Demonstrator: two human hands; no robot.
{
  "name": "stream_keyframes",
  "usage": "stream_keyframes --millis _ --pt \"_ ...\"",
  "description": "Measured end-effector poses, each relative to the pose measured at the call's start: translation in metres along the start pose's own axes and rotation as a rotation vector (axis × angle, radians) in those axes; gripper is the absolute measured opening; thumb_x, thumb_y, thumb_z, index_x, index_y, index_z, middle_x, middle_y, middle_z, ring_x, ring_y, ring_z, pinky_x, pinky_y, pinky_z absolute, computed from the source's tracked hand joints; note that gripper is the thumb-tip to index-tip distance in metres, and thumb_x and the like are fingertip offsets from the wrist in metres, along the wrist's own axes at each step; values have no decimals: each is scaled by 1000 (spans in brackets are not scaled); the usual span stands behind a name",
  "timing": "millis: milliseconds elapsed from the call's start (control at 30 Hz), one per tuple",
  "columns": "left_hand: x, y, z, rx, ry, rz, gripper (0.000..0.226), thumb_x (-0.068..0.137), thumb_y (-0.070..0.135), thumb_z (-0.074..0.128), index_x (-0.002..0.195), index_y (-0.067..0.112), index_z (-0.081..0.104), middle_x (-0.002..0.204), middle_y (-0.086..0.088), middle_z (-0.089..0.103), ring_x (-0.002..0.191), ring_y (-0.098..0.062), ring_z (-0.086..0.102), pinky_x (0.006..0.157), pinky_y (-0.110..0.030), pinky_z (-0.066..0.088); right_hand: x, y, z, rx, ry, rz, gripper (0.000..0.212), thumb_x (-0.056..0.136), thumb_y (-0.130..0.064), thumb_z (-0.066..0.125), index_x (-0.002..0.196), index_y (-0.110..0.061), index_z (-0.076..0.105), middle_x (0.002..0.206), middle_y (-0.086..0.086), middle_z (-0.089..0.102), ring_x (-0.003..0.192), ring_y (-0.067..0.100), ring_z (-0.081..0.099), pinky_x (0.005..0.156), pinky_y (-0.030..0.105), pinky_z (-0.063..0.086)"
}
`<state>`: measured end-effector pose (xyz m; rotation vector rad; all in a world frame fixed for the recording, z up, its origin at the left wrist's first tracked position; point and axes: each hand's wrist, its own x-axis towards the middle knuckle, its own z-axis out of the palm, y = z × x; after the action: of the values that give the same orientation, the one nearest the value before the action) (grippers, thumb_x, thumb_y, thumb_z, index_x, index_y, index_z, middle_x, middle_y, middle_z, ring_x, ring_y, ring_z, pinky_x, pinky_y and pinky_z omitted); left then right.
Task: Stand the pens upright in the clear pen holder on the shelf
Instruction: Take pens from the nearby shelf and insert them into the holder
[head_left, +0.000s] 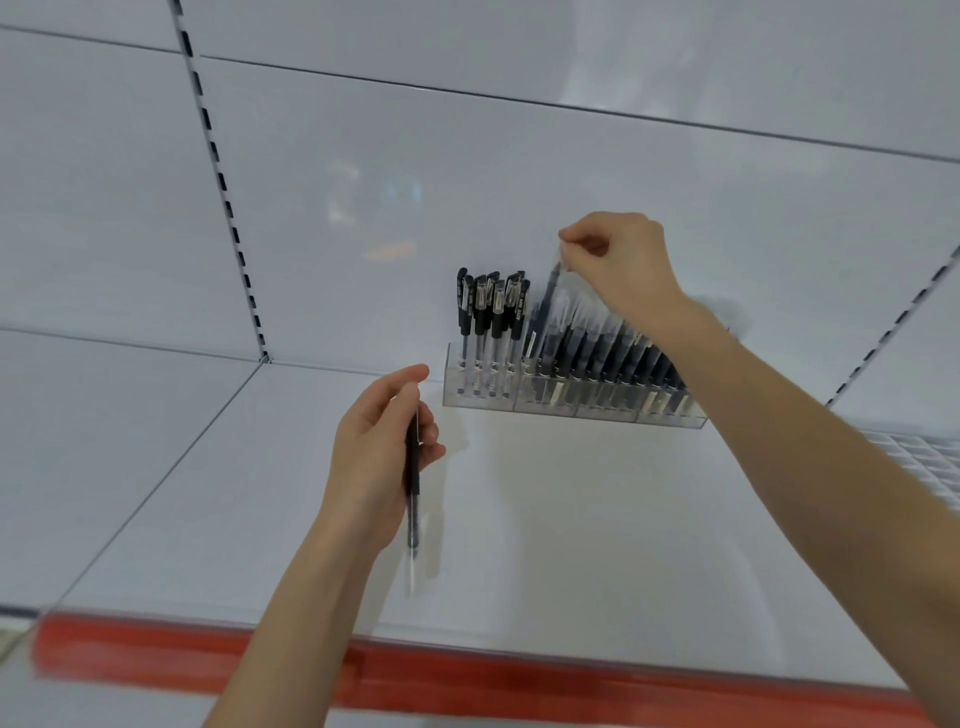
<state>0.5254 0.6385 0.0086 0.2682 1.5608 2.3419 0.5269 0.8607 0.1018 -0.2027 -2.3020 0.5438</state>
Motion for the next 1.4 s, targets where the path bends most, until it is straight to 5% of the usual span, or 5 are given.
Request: stream_keyframes --millis 467,633,900,1167,1400 --pt "0 1 -3 -127 129 81 6 87 8 60 89 13 62 65 3 70 60 -7 66 59 -16 55 -12 5 17 -299 -292 -69 26 89 -9 46 101 1 67 109 16 66 104 26 57 94 31 41" --pt "2 2 -2 -226 169 106 4 87 6 60 86 9 58 77 -5 66 67 -14 67 62 -18 55 -47 -14 -4 89 -126 132 18 91 -22 52 98 -13 67 94 -5 67 83 -1 58 78 7 42" --pt "2 -4 10 -270 117 134 9 88 1 57 82 9 55 77 -8 67 68 -11 70 66 -19 55 -98 -23 -16 837 -192 503 7 82 -11 62 88 -14 64 71 1 73 69 15 70 66 21 56" --pt "-1 -33 -12 1108 -221 407 40 89 40 55 120 14 59 120 1 60 111 -13 55 92 -19 33 -52 -11 -31 680 237 383 9 85 -9 63 92 -14 59 83 4 66 68 9 67 68 21 56" --pt "1 -55 -33 1714 -374 132 72 82 72 14 140 33 27 155 -3 15 144 -26 7 112 -51 17 -22 -1 -5 282 161 151 21 84 -12 62 104 -7 62 90 -3 62 80 4 60 78 19 53"
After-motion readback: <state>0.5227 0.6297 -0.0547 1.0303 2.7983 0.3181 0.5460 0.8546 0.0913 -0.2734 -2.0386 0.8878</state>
